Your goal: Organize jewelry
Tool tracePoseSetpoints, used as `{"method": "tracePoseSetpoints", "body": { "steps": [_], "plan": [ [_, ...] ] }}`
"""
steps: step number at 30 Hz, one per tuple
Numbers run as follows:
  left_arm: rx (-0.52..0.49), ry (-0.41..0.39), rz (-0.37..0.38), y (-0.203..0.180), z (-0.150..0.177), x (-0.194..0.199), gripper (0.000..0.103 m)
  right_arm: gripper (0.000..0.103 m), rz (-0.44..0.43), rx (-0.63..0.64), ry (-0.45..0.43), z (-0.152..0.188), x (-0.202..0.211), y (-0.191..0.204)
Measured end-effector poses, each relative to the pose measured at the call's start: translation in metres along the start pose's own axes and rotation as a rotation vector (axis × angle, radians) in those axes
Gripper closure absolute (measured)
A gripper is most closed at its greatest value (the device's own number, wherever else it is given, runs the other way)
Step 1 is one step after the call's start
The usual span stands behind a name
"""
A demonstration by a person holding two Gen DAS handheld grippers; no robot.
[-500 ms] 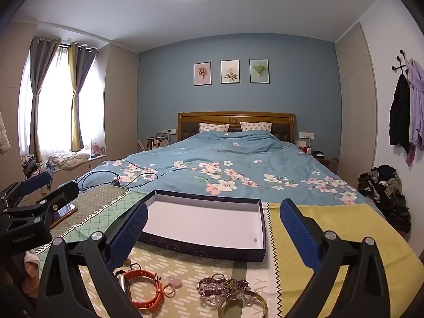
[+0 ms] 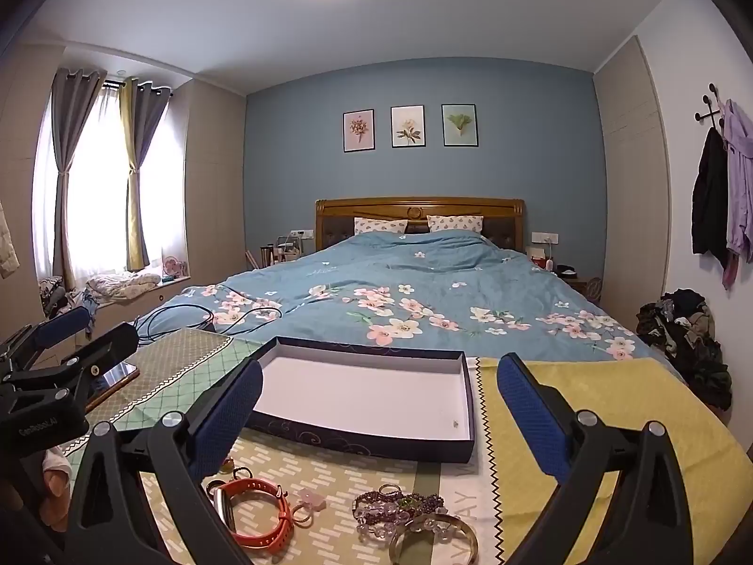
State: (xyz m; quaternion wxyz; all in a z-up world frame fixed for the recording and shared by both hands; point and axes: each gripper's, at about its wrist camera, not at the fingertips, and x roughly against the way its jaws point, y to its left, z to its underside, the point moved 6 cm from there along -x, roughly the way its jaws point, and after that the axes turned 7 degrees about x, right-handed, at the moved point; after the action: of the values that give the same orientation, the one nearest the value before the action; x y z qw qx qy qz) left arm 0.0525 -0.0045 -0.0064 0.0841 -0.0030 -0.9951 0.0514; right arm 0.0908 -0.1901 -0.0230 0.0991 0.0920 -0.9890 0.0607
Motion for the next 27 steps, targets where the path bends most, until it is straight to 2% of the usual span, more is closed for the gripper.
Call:
{"method": "tracePoseSetpoints", "body": {
  "steps": [27],
  "plan": [
    [-0.001,-0.002,-0.002,0.0003,-0.0029,0.0052,0.006,0.007,-0.004,-0.002,0.001,-0.0021,-0.0009,0.0025]
  ]
}}
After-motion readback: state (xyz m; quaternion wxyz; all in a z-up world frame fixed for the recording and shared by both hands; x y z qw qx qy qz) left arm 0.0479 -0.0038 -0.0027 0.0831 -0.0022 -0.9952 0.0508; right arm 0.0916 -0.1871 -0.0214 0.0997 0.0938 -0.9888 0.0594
